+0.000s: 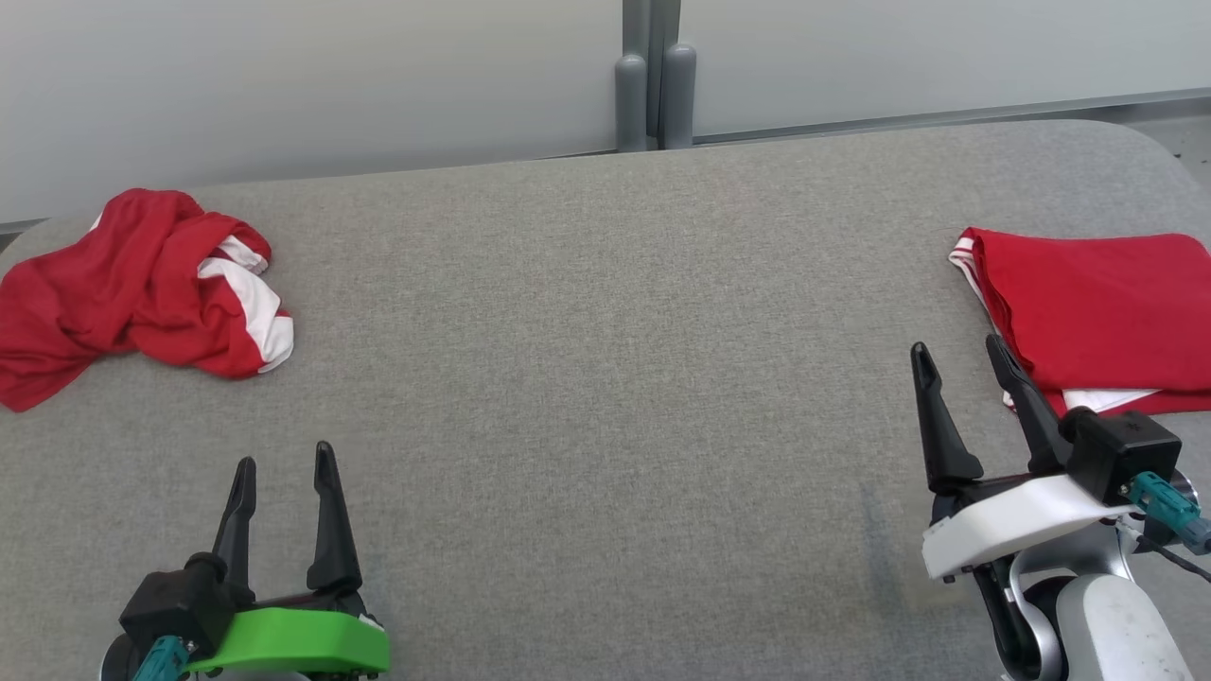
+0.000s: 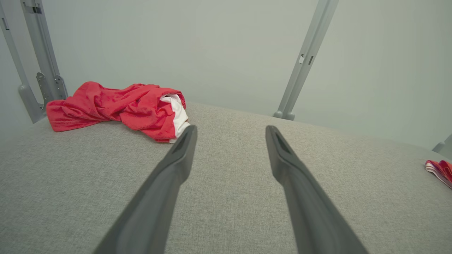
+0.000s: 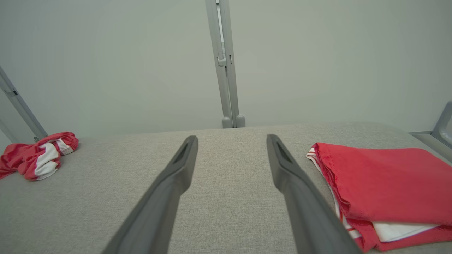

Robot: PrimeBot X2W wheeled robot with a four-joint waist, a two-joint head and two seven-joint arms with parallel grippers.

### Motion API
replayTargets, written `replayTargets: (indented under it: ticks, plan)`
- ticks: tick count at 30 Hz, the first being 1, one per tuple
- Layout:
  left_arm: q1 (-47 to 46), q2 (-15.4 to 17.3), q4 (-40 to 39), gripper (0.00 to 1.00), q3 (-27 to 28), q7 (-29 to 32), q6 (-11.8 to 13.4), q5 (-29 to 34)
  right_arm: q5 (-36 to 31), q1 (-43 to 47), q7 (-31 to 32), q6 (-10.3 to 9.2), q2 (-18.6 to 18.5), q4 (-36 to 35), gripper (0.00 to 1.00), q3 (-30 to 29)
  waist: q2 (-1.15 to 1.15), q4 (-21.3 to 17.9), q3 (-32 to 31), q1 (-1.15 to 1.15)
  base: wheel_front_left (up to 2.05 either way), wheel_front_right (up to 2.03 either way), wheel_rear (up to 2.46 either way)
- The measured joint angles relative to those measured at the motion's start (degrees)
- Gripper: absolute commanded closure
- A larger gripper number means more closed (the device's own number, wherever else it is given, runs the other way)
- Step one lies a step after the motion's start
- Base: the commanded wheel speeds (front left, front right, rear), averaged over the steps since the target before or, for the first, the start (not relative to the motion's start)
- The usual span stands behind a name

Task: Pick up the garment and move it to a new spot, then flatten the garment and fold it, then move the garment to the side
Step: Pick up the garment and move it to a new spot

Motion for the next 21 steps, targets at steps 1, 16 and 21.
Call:
replayTargets:
  ticks: [1,16,21]
  plan:
    - [0.0,-0.1,0.1,0.00,0.1,0.0,0.0,0.1,-0.1,0.0,0.0,0.00,0.0,0.0,0.00,-0.1,0.00,0.2,0.0,0.00,0.00,0.00,0.00]
    - [-1.2,-1.4,-0.5,0.00,2.7,-0.1,-0.2,1.2,-2.5,-1.6,0.5,-0.01,0.0,-2.3,0.00,0.1,0.00,10.1,1.3,0.00,0.00,0.00,0.00]
    - [-0.7,-2.7,-1.0,0.00,3.5,-0.1,-0.5,1.7,-2.5,-1.8,1.1,-0.01,0.1,-2.8,0.00,0.6,0.00,15.6,1.7,0.00,0.00,0.00,0.00]
